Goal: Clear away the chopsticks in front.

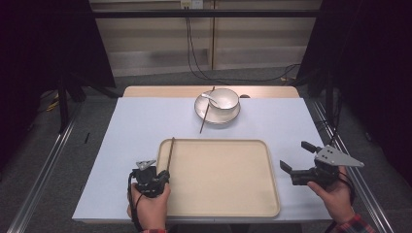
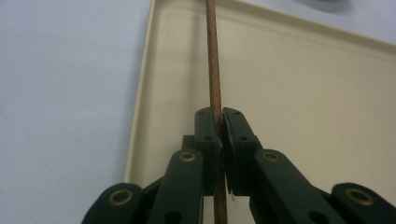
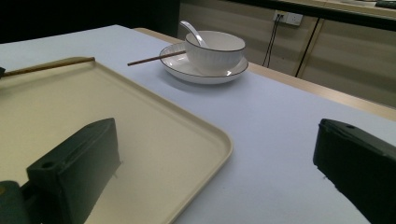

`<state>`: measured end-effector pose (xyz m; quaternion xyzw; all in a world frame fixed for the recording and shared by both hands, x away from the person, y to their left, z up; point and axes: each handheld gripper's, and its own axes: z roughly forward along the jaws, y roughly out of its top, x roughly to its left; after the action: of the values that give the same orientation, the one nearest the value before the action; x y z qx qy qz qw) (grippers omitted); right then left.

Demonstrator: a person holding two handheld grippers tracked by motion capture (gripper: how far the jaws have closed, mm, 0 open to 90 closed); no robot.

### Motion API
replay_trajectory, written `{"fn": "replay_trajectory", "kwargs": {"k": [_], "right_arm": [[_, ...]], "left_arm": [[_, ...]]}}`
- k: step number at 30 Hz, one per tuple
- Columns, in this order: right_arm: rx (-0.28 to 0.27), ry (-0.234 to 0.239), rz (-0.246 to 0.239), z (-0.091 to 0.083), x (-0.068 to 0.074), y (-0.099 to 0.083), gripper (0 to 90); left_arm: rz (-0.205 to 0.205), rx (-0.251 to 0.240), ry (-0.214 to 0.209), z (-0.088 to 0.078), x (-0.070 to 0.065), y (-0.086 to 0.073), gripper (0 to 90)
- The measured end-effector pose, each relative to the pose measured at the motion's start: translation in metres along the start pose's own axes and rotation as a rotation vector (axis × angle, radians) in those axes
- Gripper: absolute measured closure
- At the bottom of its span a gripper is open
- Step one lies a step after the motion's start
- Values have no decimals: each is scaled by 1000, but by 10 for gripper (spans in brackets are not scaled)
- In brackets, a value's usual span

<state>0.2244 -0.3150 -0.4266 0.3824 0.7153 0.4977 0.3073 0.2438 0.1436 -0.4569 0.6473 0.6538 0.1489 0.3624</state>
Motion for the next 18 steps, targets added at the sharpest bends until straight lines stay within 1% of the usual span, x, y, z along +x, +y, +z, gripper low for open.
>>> {"fn": "replay_trajectory", "kwargs": {"k": [2,3,4,5,8,11,12,15,16,18], "right_arm": [[-1,3,0,0,0,0,0],[-3,4,-4,-1,0,0,0],[-3,4,-4,-1,0,0,0],[-2,8,-3,0,0,0,0],[-2,10,-2,0,0,0,0],[-6,11,-9,0,1,0,0],[-3,11,-5,0,1,0,0],[-1,12,-4,0,0,0,0],[-2,6,-4,-1,0,0,0],[-5,9,-1,-1,0,1,0]], "left_arm": [[1,4,-2,-1,0,0,854],[10,19,9,-1,-1,-1,854],[10,19,9,-1,-1,-1,854],[14,33,9,0,0,-3,854],[7,35,13,2,1,-4,853],[13,33,24,4,1,-4,852],[24,31,37,5,1,-4,852],[18,38,45,7,1,-4,847],[23,46,49,8,1,-5,845],[37,41,59,9,1,-5,833]]}}
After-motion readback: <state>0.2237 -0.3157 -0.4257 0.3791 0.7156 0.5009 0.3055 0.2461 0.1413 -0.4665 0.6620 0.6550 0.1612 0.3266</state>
